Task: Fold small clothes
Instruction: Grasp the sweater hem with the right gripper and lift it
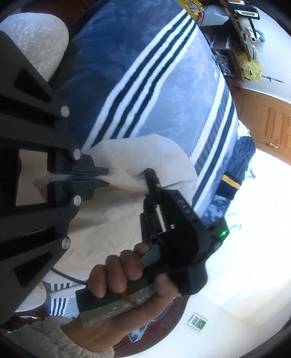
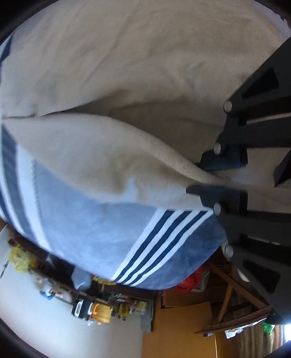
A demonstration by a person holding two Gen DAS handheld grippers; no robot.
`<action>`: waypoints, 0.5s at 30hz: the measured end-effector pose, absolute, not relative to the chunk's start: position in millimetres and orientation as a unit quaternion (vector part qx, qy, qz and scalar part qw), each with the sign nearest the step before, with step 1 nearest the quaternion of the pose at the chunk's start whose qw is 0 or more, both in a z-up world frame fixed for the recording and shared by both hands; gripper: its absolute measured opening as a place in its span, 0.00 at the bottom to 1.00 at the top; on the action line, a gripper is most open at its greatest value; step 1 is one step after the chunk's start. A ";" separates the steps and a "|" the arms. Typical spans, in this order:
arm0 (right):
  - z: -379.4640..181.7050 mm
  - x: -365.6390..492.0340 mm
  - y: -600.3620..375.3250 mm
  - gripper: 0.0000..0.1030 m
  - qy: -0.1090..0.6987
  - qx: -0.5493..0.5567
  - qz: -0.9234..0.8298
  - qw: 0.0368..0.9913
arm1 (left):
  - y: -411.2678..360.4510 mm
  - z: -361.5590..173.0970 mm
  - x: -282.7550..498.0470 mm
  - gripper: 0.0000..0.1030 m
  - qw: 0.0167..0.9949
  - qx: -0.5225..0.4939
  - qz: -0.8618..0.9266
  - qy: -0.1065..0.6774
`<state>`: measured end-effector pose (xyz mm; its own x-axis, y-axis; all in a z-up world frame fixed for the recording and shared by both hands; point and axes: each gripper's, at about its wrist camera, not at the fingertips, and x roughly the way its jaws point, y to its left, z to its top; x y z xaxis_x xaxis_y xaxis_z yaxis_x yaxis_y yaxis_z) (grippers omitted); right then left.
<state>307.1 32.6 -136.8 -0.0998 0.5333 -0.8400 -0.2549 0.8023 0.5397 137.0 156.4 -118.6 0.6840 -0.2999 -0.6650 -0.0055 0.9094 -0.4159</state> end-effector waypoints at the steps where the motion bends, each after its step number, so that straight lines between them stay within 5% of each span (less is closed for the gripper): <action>1: -128.4 307.4 32.0 0.04 0.673 0.105 0.297 0.669 | 154.8 -115.0 135.8 0.03 0.894 -0.200 -0.088 0.391; 15: -21.7 325.1 -1.9 0.04 0.591 0.108 0.381 0.703 | 119.8 -9.1 148.4 0.03 0.912 -0.145 -0.187 0.336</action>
